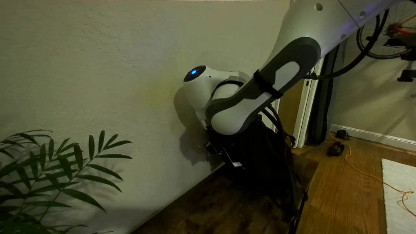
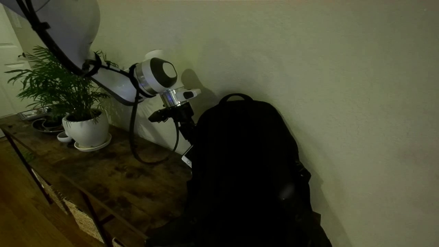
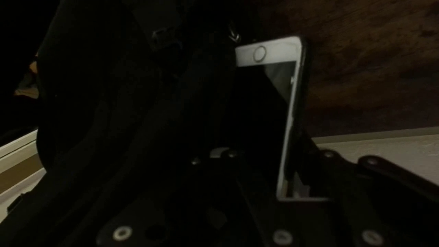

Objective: Pick up the phone and put it in the black bag.

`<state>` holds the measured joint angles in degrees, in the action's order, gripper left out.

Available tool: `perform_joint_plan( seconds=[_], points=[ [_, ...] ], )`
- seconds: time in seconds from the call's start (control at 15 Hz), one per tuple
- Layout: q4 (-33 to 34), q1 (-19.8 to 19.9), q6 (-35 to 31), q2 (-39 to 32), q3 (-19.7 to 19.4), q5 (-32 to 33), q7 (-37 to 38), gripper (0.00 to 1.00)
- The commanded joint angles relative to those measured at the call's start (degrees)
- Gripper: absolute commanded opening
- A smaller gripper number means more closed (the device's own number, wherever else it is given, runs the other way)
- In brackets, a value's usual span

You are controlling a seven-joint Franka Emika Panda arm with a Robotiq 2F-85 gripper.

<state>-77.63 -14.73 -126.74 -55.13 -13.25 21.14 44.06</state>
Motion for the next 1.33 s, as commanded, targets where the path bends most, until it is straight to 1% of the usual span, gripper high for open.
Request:
perform_joint_plan(
  seconds=[0.0,0.07,0.13,0.33,0.53,0.93,1.27],
  points=[
    [0.4,0.1,1.7,0.2,-0.4,-0.4,0.3,0.08],
    [0.4,0.1,1.8,0.2,-0.5,-0.3,0.3,0.03],
    [0.3,0.0,1.8,0.3,-0.5,-0.3,0.3,0.0],
    [-0.1,-0.4,1.8,1.0,-0.9,0.0,0.9,0.03],
    [-0.9,-1.0,1.6,2.3,-1.7,0.3,2.6,0.03],
    [-3.0,-2.7,1.8,6.0,-3.1,1.3,8.8,0.03],
    [-4.6,-3.6,3.4,8.9,-3.3,1.7,14.6,0.03]
  ],
)
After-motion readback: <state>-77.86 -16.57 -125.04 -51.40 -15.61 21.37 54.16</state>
